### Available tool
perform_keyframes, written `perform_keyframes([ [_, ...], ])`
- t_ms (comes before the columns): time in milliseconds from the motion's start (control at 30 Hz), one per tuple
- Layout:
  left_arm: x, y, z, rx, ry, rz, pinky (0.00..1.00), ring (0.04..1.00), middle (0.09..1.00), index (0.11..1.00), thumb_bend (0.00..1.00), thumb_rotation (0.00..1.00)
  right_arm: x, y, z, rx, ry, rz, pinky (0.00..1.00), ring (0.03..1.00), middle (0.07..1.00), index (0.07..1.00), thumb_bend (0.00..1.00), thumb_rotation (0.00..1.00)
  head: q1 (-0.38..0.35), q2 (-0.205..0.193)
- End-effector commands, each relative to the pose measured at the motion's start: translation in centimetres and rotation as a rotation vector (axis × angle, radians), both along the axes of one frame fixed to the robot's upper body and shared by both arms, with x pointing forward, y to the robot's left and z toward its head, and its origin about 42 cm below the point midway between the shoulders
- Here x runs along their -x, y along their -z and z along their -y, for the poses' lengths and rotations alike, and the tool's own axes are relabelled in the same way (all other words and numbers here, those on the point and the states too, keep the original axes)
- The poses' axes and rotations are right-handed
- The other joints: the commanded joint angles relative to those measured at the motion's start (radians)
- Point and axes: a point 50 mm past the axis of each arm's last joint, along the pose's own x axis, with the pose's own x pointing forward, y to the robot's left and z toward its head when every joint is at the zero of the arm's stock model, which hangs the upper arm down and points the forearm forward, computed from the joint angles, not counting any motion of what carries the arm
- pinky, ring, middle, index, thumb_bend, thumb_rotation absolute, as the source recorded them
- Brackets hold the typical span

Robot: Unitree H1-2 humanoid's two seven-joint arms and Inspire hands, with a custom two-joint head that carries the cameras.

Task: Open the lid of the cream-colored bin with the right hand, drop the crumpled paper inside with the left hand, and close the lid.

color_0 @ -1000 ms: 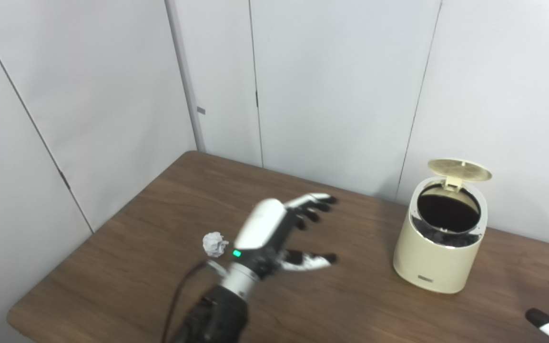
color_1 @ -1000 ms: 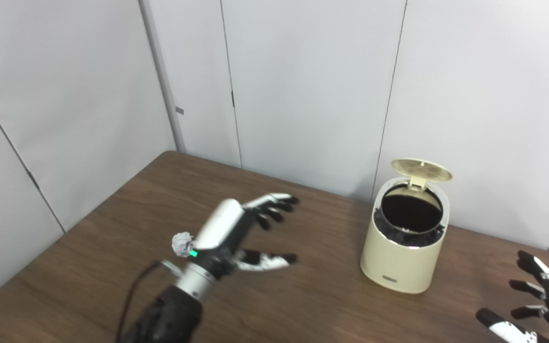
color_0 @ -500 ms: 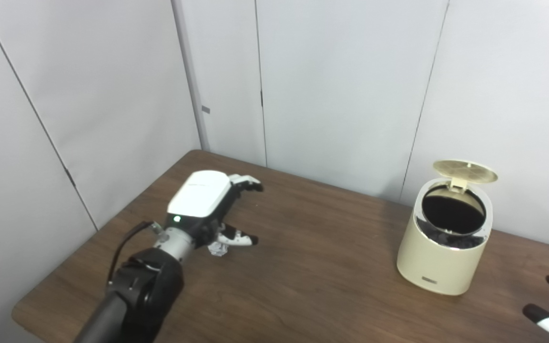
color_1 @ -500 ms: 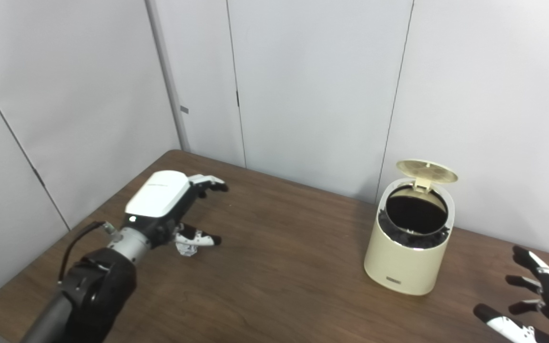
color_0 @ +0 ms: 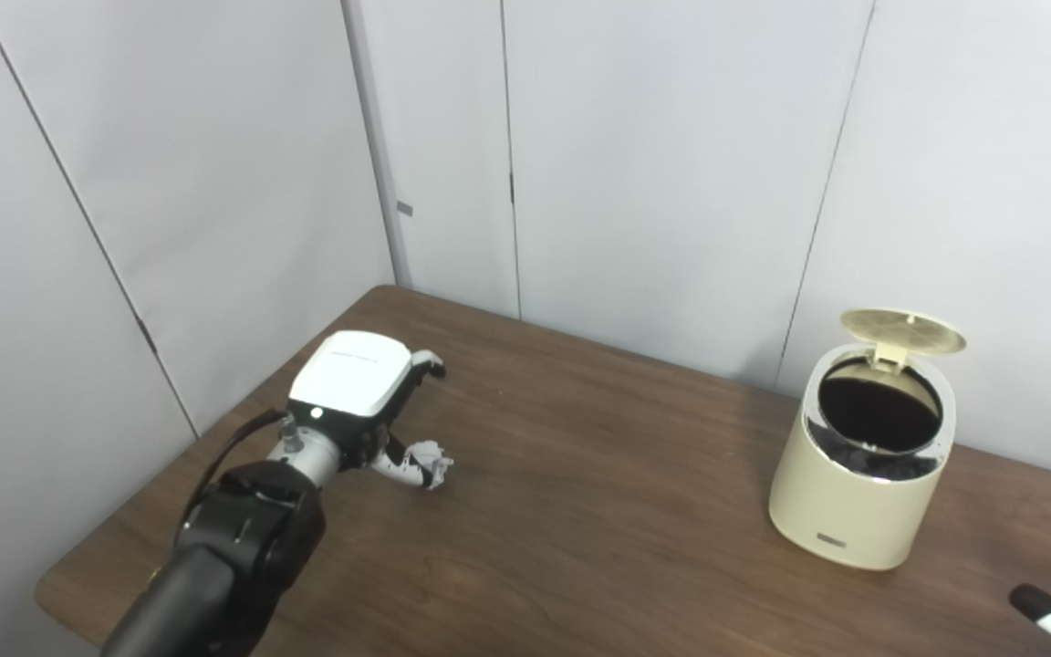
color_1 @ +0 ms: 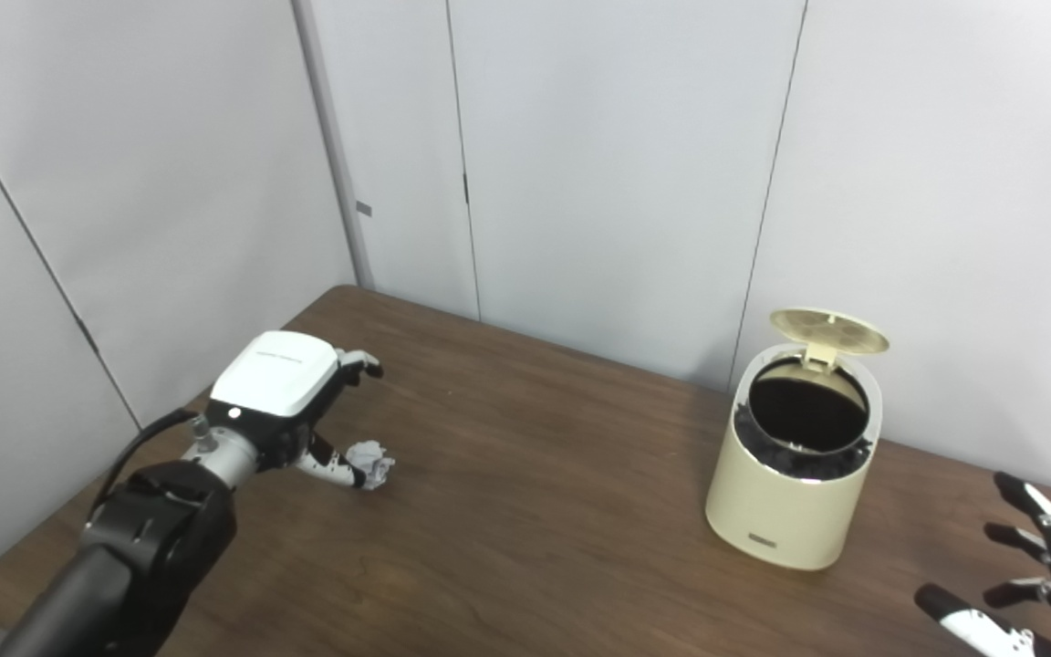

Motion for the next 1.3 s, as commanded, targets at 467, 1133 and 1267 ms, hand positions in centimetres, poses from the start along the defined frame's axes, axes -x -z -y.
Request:
perform_keyframes([
  [467, -1.8, 0.5, -0.8, -0.045, -0.051, 0.025, 0.51, 0.615, 0.633, 0.721, 0.91, 0.21, -0.2, -2.1, 0.0, 0.003, -0.022, 0.08, 0.42, 0.797, 0.91, 0.91, 0.94, 0.62, -0.003, 0.015],
  [1133, -2.7, 3.4, -1.5, -0.023, -0.071, -0.039, 0.53, 0.63, 0.642, 0.715, 0.85, 0.22, 0.4, -2.1, -0.1, 0.007, -0.021, 0.069, 0.33, 0.825, 0.93, 0.921, 0.89, 0.57, -0.014, 0.031],
  [1267, -2.9, 3.9, -1.6, -0.019, -0.074, -0.06, 0.54, 0.64, 0.649, 0.716, 0.85, 0.2, 0.6, -2.1, -0.1, 0.007, -0.02, 0.065, 0.29, 0.823, 0.933, 0.925, 0.89, 0.58, -0.016, 0.036],
])
